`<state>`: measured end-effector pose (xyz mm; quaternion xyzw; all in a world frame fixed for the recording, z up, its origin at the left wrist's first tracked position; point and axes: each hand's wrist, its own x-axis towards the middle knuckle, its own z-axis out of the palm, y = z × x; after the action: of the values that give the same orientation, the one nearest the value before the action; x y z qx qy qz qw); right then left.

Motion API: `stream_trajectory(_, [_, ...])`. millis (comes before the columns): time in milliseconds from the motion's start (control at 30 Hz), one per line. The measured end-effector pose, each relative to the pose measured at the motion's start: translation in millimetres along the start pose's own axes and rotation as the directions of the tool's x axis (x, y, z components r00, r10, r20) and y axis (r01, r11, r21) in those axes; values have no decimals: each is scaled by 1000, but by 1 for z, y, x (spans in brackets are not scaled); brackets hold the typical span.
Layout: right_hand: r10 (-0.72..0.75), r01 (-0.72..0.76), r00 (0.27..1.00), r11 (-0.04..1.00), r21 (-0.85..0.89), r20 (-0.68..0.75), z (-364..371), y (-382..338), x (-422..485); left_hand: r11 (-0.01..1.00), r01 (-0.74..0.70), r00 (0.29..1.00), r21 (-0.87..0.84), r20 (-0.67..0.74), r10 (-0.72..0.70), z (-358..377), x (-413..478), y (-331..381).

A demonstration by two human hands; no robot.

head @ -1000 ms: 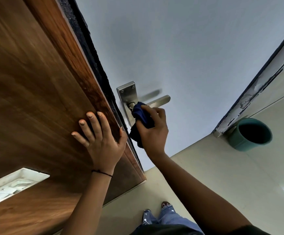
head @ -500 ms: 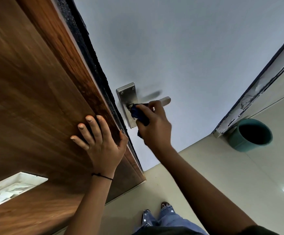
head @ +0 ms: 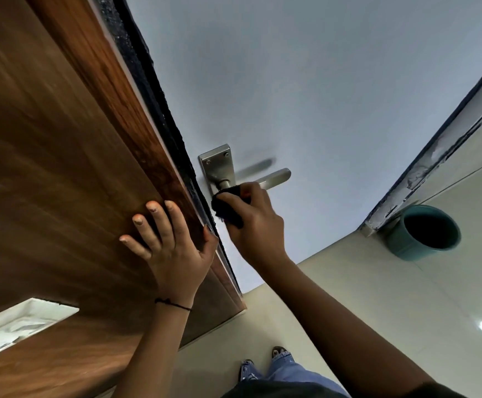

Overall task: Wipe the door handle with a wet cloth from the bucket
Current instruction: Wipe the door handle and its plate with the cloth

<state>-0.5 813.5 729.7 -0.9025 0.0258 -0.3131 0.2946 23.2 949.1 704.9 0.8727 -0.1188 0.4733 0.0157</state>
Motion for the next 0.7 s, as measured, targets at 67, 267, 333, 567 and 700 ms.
stream_trajectory(67, [135, -135, 991, 986, 96, 10, -8, 14, 3, 1000, 5, 1000, -1, -15, -5, 2, 1, 0])
stream_trajectory(267, [723, -572, 688, 600, 560, -72, -26, 60, 28, 1000, 3, 1000, -2, -6, -3, 0, 1, 1])
stream_trajectory(333, [819, -585, 573, 394, 709, 18, -18, 71, 29, 1000, 4, 1000, 2, -3, -4, 0, 1, 0])
stream_trajectory(567, [825, -499, 419, -141, 855, 380, 31, 21, 20, 1000, -4, 1000, 7, -13, 4, 2, 1, 1])
stream_trajectory(700, [783, -478, 460, -178, 860, 418, 37, 12, 16, 1000, -10, 1000, 9, -11, 10, 3, 1, 1])
